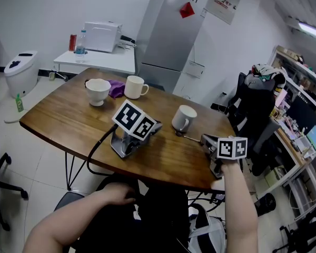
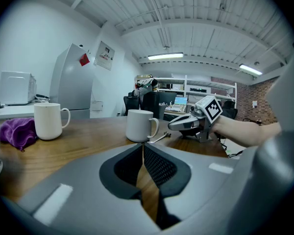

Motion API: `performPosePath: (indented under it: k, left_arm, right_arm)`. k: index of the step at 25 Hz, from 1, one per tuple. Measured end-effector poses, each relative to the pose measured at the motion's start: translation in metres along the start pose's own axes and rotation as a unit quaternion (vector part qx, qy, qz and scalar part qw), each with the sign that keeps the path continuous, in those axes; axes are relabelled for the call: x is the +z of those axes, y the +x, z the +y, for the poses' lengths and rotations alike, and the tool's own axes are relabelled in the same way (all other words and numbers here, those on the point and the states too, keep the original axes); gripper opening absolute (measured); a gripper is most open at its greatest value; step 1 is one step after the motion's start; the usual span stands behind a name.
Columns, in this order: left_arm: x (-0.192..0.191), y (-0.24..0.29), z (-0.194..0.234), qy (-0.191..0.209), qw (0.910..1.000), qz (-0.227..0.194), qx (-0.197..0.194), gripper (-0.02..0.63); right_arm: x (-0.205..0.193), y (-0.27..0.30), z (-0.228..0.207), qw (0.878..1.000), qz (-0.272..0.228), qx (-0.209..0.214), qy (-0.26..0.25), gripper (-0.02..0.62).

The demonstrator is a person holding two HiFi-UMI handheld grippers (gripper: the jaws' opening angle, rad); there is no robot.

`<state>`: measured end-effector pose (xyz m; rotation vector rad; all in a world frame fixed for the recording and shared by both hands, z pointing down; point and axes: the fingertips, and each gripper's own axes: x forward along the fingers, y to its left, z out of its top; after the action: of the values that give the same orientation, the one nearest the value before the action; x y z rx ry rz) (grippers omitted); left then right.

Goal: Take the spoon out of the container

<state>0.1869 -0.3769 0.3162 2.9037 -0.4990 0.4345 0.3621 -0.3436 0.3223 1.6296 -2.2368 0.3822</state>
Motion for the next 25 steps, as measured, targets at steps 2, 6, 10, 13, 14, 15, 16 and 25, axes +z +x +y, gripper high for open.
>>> performPosePath:
  k: [2,6,10,13,14,15,16,25]
  left_arm:
    - [0.0000,-0.0006,0.0005,0.000,1.0000,0.000,0.000,0.011]
    - [0.0007,-0.0003,0.0006,-0.001,1.0000,0.000,0.000,0.011]
    - [0.0002,-0.0005,0.0005,-0.001,1.0000,0.001,0.000,0.011]
    - [0.0006,-0.0008,0.0003,-0.001,1.0000,0.001,0.000,0.011]
    - [0.0008,-0.0010,0.0004,-0.001,1.0000,0.001,0.000,0.011]
    - [0.0008,-0.0013,0.0006,0.000,1.0000,0.001,0.000,0.011]
    - [0.0007,-0.0017,0.0007,0.000,1.0000,0.000,0.000,0.011]
    - [0.0016,-0.0014,0.0001,-0.001,1.0000,0.000,0.000,0.011]
  right_arm:
    - [0.0013,0.0001,0.0008,1.000,-0.006,0.000,0.002,0.002]
    - [0.0020,-0.0004,-0.0008,1.000,-0.008,0.003,0.011,0.002]
    - [0.0024,-0.0031,-0.0039,0.999,-0.022,0.010,0.033,0.002]
    - [0.0043,-0.0060,-0.0046,0.998,-0.035,0.013,0.040,0.002]
    - [0.0052,-0.0064,-0.0045,0.998,-0.038,0.015,0.040,0.002]
    - [0.0060,-0.0066,-0.0038,0.998,-0.040,0.018,0.040,0.002]
    - [0.0064,-0.0065,-0.0029,0.998,-0.042,0.021,0.040,0.002]
    - [0.0072,-0.0084,-0.0027,0.998,-0.046,0.026,0.041,0.002]
